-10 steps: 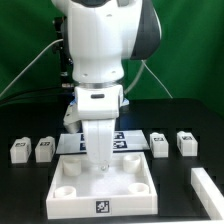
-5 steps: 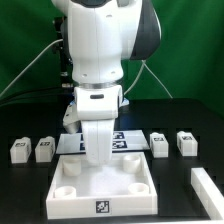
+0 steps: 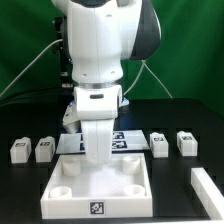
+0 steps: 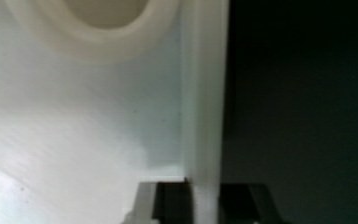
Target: Assemble one leg
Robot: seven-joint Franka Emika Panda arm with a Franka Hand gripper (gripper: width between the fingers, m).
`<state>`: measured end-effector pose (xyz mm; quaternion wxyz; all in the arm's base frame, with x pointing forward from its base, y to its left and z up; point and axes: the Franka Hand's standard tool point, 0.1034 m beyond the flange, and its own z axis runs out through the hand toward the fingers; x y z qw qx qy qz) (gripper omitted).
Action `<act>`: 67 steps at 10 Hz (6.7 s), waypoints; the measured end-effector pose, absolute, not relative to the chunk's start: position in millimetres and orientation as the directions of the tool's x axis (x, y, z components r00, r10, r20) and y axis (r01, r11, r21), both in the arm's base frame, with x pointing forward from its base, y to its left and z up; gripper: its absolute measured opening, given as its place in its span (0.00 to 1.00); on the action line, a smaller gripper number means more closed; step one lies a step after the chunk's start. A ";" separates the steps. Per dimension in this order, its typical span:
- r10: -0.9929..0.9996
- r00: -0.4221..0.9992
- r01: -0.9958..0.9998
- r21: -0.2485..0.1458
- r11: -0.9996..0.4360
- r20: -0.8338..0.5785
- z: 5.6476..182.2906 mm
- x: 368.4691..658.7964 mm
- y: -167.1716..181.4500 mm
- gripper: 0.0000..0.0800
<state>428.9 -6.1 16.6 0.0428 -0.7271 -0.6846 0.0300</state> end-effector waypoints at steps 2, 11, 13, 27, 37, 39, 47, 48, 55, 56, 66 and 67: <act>0.998 0.061 0.993 -0.103 -0.059 0.015 16.6 428.9 -6.1 0.07; 0.998 -0.012 0.999 -0.044 0.015 0.067 16.8 480.0 50.6 0.07; 0.997 -0.022 0.999 -0.036 0.024 0.074 17.1 486.6 57.5 0.07; 0.997 -0.007 0.999 -0.050 0.011 0.078 16.5 489.5 61.0 0.81; 0.929 0.366 0.931 -0.017 -0.366 0.050 68.2 472.3 82.4 0.81; 0.791 0.611 0.792 -0.034 -0.610 0.039 73.2 455.0 108.9 0.81; 0.076 0.997 0.077 -0.108 -0.991 0.010 64.0 428.6 169.3 0.81; 0.037 0.999 0.037 -0.115 -0.993 0.004 59.6 421.8 174.3 0.81; 0.059 0.845 0.036 -0.055 -0.998 -0.531 49.1 397.6 173.2 0.81; 0.055 0.786 0.031 -0.049 -0.998 -0.616 44.9 396.7 174.8 0.81; 0.022 0.617 0.031 -0.004 -1.000 -0.787 18.3 363.9 190.7 0.81; 0.022 0.615 0.031 -0.004 -1.000 -0.788 14.2 361.3 191.2 0.81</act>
Offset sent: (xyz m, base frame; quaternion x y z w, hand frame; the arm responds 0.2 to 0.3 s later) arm 0.0291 0.0246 0.0048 -0.0062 0.0194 -0.0521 0.9984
